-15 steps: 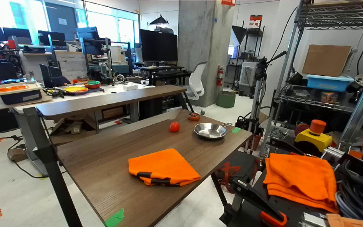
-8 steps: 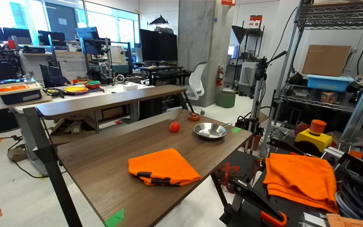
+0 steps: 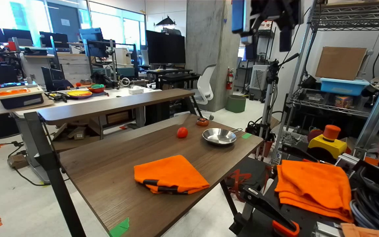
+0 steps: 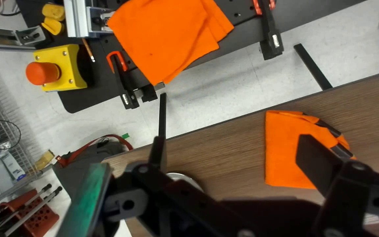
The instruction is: Move the orange towel on the table backwards
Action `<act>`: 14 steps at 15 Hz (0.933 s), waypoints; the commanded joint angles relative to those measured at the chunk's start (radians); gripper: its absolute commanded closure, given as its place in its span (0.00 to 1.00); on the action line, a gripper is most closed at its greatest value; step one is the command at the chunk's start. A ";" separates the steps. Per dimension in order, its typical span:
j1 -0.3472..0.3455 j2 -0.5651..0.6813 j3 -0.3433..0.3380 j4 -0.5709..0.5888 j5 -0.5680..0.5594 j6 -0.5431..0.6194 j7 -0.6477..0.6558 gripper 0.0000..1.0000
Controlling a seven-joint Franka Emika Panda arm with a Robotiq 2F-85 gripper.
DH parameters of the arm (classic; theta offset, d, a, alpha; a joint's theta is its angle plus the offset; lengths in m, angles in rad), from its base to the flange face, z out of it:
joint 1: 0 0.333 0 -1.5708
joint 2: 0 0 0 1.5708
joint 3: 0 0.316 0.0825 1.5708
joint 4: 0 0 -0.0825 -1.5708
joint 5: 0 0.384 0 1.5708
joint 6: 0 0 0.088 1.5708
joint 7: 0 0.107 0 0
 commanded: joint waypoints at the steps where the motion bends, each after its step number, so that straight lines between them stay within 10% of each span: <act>1: 0.018 0.231 -0.014 0.131 -0.077 0.050 0.142 0.00; 8: 0.155 0.557 -0.096 0.305 -0.278 0.092 0.380 0.00; 14: 0.201 0.760 -0.103 0.428 -0.098 0.352 0.175 0.00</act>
